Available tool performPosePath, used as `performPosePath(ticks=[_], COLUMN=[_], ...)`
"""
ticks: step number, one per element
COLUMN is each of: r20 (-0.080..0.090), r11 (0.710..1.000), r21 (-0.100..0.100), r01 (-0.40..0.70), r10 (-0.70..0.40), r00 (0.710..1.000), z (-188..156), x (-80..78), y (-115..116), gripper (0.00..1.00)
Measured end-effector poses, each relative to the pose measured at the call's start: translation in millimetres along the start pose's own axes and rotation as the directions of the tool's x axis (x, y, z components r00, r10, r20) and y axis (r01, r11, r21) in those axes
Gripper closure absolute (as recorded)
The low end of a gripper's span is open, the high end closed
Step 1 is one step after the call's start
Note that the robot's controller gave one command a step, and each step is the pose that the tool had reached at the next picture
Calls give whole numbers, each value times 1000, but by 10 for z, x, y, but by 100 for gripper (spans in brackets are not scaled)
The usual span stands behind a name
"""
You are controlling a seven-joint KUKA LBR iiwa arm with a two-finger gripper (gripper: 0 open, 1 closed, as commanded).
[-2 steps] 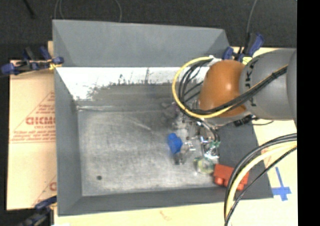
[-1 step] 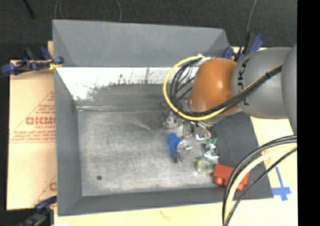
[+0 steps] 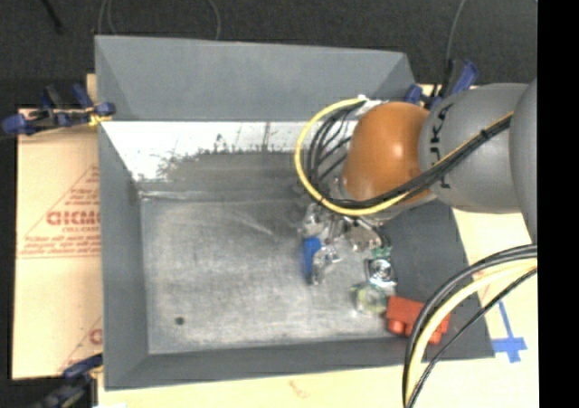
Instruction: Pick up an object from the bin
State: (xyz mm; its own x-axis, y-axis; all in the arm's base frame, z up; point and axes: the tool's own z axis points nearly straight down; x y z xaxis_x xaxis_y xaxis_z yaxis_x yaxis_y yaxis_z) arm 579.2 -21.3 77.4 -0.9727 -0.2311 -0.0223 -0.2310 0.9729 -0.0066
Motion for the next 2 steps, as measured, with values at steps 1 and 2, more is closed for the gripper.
performPosePath(ticks=[1,2], r20=[-15,-14], r11=[1000,1000], r21=[-3,-3], r01=[-7,-13], r10=[7,13], r00=[1000,1000], z=[-186,-354], x=[-18,-36], y=[-24,-41], gripper=[100,100])
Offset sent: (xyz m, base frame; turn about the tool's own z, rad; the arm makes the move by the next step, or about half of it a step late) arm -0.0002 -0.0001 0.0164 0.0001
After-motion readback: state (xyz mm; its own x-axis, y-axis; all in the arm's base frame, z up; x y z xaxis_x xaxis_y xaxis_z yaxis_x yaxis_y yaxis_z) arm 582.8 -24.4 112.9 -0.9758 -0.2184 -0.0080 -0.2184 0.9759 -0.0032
